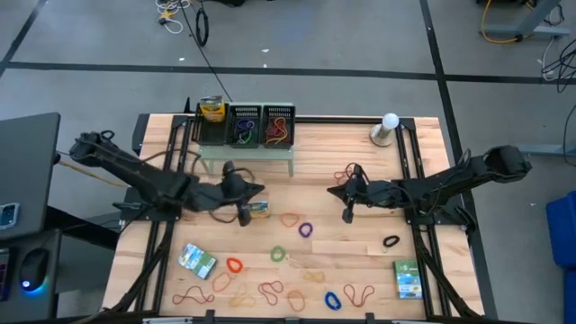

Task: Pick & Place Office Desk Supplies
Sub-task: Put the crayon box into the left black bin on the shelf

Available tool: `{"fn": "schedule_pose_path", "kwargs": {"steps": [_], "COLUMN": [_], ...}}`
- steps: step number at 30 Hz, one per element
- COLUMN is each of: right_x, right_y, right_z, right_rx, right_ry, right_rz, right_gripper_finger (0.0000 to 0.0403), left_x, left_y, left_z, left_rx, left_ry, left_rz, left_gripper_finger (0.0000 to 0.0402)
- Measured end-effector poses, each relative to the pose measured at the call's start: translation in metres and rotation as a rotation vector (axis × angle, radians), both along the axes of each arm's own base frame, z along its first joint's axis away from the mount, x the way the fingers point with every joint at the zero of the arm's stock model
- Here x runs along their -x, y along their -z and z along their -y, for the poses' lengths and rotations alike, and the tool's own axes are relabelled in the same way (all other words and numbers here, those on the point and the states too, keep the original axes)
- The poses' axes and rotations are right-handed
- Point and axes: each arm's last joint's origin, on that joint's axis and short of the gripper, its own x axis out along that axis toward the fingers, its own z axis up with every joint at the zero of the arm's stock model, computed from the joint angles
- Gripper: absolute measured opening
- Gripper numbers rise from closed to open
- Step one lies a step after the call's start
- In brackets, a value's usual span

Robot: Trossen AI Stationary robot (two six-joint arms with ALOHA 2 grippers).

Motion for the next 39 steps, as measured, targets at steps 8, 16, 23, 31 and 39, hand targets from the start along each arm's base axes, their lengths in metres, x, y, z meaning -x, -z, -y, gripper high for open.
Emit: {"fn": "schedule_pose_path", "kwargs": {"steps": [8, 16, 23, 31, 39], "right_x": [0.001, 0.001, 0.001, 0.001, 0.001], "right_y": [0.001, 0.001, 0.001, 0.001, 0.001], "right_z": [0.0, 0.0, 0.0, 0.0, 0.0], "right_rx": [0.01, 0.011, 0.008, 0.023, 0.029], "right_ry": [0.004, 0.004, -0.003, -0.01, -0.015], "right_rz": [-0.003, -0.003, -0.004, -0.009, -0.011], "right_gripper_finger": [0.0009, 0.0015, 0.0015, 0.0016, 0.0016], "left_x": [-0.034, -0.064, -0.076, -0.095, -0.104], "left_y": [-0.006, 0.007, 0.012, 0.05, 0.075], "left_z": [-0.018, -0.021, -0.022, -0.022, -0.019], "left_rx": [0.224, 0.288, 0.316, 0.268, 0.267], "left_ry": [0.029, 0.053, 0.08, 0.115, 0.157], "left_rz": [-0.443, -0.777, -0.847, -0.973, -1.063], "left_gripper_finger": [0.0069, 0.0144, 0.0223, 0.0279, 0.0228]}}
